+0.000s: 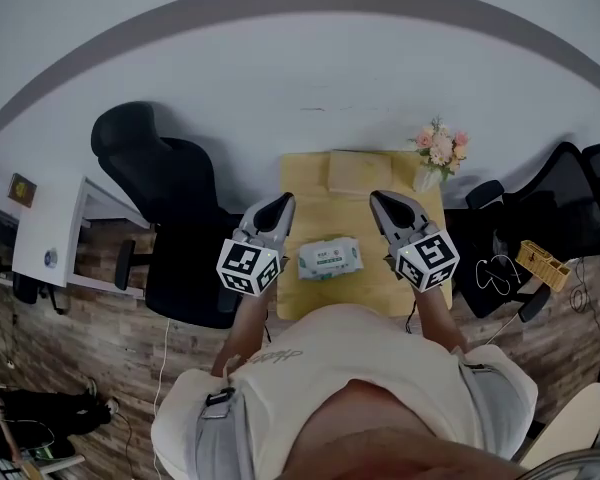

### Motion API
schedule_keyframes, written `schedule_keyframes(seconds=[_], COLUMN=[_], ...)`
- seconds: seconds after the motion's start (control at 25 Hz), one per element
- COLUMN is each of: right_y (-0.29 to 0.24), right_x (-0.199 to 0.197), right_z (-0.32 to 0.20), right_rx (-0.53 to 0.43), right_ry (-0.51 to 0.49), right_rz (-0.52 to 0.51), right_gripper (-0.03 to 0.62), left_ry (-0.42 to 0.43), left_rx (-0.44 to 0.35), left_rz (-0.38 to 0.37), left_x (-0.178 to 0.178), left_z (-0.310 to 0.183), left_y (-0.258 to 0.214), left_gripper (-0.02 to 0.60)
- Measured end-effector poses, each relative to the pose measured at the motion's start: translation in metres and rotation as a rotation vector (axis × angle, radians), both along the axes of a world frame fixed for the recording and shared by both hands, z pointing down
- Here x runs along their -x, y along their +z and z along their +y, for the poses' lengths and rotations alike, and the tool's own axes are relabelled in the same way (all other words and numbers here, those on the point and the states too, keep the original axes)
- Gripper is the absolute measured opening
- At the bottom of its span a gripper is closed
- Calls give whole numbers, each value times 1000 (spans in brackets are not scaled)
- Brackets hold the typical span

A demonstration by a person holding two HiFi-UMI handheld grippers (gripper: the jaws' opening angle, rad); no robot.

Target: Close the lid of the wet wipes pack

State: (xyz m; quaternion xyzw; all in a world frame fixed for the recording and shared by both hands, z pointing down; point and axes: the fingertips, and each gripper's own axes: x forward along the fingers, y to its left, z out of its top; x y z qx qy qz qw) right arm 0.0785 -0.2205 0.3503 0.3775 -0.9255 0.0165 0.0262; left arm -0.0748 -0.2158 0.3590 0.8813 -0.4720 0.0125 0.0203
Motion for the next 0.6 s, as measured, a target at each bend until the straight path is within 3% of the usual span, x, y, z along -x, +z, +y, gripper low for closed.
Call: schedule_keyframes(seconds=[0.6], right_y=[10], right_x=[17], right_z=[12], right_rx=[17], right_ry=[-45], right_rz=[9], right_gripper=[3], left_ry=[-20], left_rx=[37], left_rz=[18], left_x=[10], left_z=[13], left_y=[16], left_gripper=[17])
